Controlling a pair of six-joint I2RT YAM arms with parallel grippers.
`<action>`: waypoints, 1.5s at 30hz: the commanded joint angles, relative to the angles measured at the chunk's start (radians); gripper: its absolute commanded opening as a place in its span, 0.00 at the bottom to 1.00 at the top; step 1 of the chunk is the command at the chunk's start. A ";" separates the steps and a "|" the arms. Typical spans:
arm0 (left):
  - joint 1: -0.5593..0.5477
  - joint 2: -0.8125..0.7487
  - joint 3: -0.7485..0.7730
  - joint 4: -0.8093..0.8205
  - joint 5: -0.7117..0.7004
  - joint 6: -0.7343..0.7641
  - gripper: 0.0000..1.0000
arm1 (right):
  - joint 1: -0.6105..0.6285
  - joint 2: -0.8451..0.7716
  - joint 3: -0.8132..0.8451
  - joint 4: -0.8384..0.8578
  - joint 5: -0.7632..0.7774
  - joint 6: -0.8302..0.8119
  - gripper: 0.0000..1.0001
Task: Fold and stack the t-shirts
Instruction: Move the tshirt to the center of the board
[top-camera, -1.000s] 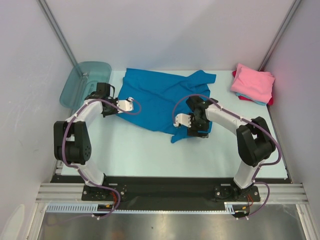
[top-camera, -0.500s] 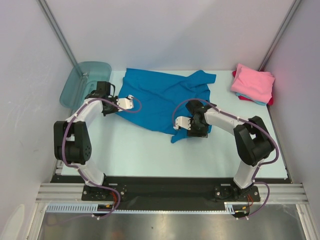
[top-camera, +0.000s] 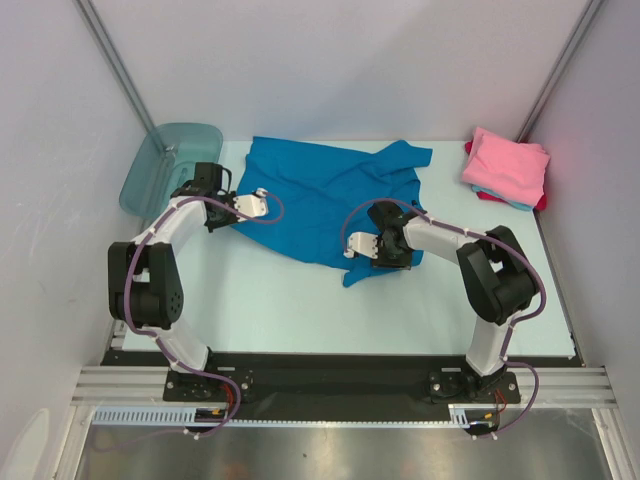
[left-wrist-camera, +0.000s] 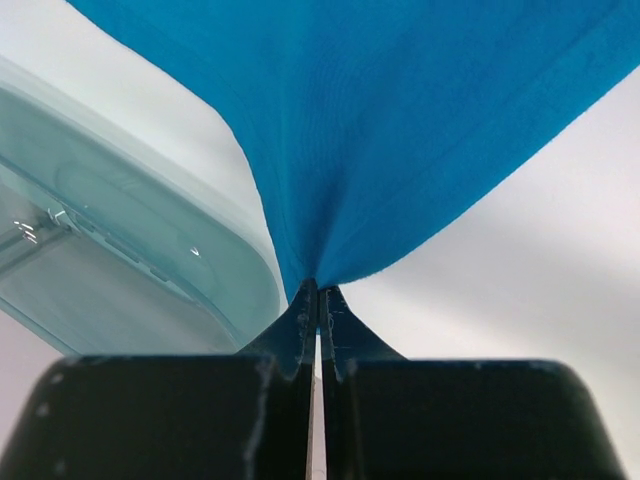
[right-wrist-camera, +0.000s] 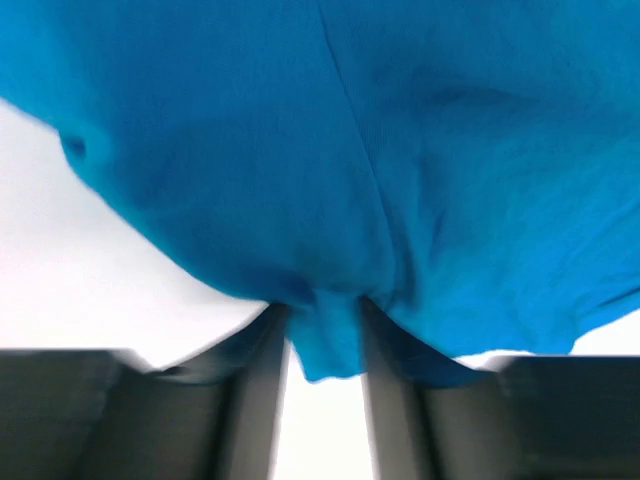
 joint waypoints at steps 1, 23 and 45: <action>-0.007 -0.048 0.007 0.022 -0.008 -0.039 0.00 | -0.003 0.026 -0.004 0.033 0.007 0.018 0.36; -0.062 -0.048 -0.045 0.056 -0.008 -0.063 0.00 | -0.050 0.129 0.311 0.146 0.156 -0.049 0.00; -0.085 -0.045 -0.037 0.055 -0.026 -0.060 0.00 | -0.075 0.007 0.124 0.234 0.196 -0.022 0.56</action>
